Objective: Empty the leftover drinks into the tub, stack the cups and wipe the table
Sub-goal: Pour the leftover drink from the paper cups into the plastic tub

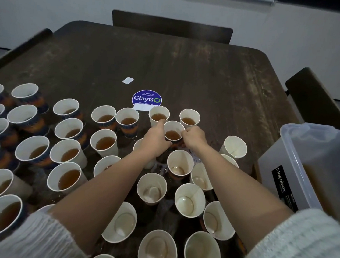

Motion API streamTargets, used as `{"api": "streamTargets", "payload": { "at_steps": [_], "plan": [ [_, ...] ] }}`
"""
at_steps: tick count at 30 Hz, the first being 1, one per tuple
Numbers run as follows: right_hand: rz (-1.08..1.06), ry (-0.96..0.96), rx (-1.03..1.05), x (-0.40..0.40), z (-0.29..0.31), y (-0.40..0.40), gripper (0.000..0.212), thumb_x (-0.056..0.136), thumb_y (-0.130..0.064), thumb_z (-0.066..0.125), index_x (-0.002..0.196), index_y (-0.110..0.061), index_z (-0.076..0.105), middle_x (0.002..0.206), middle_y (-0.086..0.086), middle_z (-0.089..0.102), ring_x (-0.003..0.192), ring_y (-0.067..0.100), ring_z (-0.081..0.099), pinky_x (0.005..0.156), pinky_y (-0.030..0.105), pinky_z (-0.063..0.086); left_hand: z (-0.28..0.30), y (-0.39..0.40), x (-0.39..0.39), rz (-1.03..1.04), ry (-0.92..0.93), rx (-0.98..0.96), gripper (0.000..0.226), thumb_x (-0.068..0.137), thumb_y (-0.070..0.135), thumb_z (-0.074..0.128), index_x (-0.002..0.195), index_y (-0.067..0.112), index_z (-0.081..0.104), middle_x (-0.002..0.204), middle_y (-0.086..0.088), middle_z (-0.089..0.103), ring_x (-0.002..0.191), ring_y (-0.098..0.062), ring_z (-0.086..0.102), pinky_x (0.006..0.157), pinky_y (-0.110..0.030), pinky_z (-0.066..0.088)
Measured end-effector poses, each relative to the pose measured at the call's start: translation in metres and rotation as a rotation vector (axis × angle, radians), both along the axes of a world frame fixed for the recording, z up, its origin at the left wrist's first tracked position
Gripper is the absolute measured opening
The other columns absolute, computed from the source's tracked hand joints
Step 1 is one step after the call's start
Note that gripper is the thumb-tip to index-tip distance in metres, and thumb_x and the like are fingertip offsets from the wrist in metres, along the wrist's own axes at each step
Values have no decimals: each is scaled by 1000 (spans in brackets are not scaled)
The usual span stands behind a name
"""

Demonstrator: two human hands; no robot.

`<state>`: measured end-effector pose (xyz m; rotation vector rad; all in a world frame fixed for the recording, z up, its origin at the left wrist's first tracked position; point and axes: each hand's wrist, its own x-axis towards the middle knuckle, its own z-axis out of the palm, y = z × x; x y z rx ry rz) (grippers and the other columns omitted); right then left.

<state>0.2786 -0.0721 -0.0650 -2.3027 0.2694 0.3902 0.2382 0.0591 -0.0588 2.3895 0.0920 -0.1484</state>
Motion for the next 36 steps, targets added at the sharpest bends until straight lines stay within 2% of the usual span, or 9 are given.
{"api": "streamTargets", "payload": {
  "at_steps": [4,9,14,18,22,25,29,32,36],
  "plan": [
    [-43,-46,-84,1,-1,3,28,94,-17,50,103,1,70,102,17,68,85,29,64,56,24,42,1,0,1,-6,-17,20,77,82,14,74,146,17,30,135,-7,57,122,-25,56,98,-40,47],
    [-44,-99,-102,-4,1,0,28,94,-18,52,100,3,70,102,20,68,94,34,65,69,33,48,7,2,-5,-13,-61,13,76,83,14,74,145,19,31,134,-6,57,122,-24,56,98,-40,48],
    [-36,-146,-20,-12,28,-9,25,91,-16,52,90,0,70,91,20,71,85,33,69,80,41,57,30,-1,-14,19,-114,-127,78,79,13,77,143,18,32,132,-5,57,121,-22,55,96,-33,46],
    [-19,-174,45,-26,69,-22,25,89,-9,51,66,-8,59,63,11,67,57,20,65,59,26,53,52,-7,-24,-8,-41,-288,95,73,17,83,148,16,24,144,-4,46,132,-22,45,104,-35,40],
    [-15,-222,167,-43,105,-39,23,88,-5,49,68,-7,59,56,9,66,43,13,59,55,26,51,66,-22,-38,-83,-104,-347,84,69,17,86,137,16,37,122,6,50,122,-17,49,90,-23,40],
    [-29,-254,235,-63,131,-56,23,88,-3,46,68,-5,58,55,9,65,40,13,56,43,18,43,80,-42,-50,-74,-209,-439,84,70,15,85,137,15,35,120,7,49,114,-11,49,88,-20,41],
    [-29,-244,367,-88,152,-79,24,87,0,43,66,-6,55,59,13,65,42,15,52,37,15,36,95,-69,-59,-104,-313,-478,84,72,18,84,137,15,32,122,2,50,116,-16,51,96,-33,48],
    [-67,-288,446,-104,159,-107,21,91,-8,52,70,-8,58,57,6,62,44,13,49,43,20,33,105,-92,-66,-127,-347,-475,82,73,25,84,136,18,31,120,6,48,113,-13,50,88,-23,47],
    [-170,-241,584,-129,160,-149,27,93,-41,61,85,-15,63,68,-1,54,58,11,45,55,25,38,121,-129,-78,-122,-387,-552,75,74,18,82,133,13,35,113,7,50,104,-10,51,70,-2,40]
  ]
}}
